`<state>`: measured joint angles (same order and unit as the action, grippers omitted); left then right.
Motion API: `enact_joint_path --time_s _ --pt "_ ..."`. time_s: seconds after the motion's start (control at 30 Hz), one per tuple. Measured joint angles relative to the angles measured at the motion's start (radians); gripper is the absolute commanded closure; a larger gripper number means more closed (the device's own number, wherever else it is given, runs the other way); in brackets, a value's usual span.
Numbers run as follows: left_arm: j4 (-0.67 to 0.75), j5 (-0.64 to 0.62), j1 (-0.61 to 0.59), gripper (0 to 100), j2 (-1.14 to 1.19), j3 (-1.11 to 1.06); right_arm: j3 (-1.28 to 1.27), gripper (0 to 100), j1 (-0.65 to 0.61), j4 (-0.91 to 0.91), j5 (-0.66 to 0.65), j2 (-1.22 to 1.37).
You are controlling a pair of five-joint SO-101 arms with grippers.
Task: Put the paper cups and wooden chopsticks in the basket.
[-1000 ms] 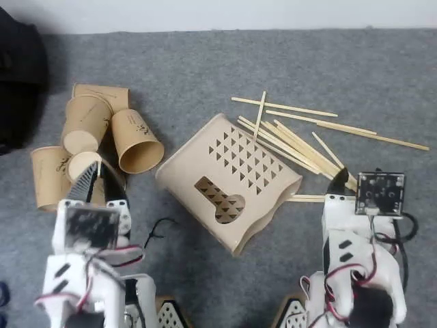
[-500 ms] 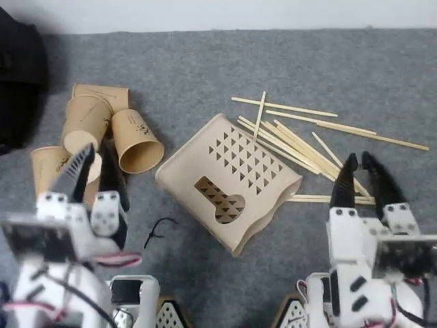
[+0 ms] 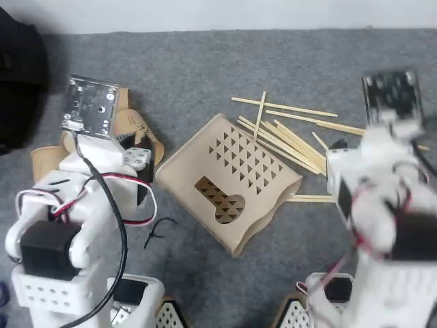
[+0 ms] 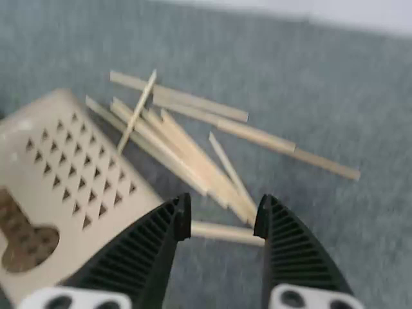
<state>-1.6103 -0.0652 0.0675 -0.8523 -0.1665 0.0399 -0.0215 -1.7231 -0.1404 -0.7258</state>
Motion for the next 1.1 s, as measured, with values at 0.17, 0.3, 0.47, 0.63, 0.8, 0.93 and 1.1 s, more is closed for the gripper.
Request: enact_joint_path --time_s 0.17,0.3,0.47,0.63,0.8,0.93,1.1 --pt "-0.077 0.103 0.077 94 0.008 -0.023 0.084 81.5 -0.003 -0.028 0.000 0.157" --pt "-0.098 0.204 0.172 94 0.037 -0.126 0.086 81.5 -0.072 -0.029 0.000 0.160" --pt "-0.075 0.249 0.336 94 0.038 -0.276 0.064 81.5 -0.110 -0.029 -0.006 0.160" --pt "0.058 0.199 0.454 94 0.040 -0.384 -0.014 81.5 -0.077 -0.028 -0.075 0.170" --pt "0.133 0.178 0.532 94 0.040 -0.460 -0.121 81.7 0.023 0.032 -0.147 0.170" --pt "0.204 0.143 0.580 94 0.040 -0.543 -0.244 81.8 0.084 0.129 -0.163 0.170" --pt "0.296 0.137 0.586 94 0.040 -0.618 -0.394 81.8 0.092 0.227 -0.167 0.170"
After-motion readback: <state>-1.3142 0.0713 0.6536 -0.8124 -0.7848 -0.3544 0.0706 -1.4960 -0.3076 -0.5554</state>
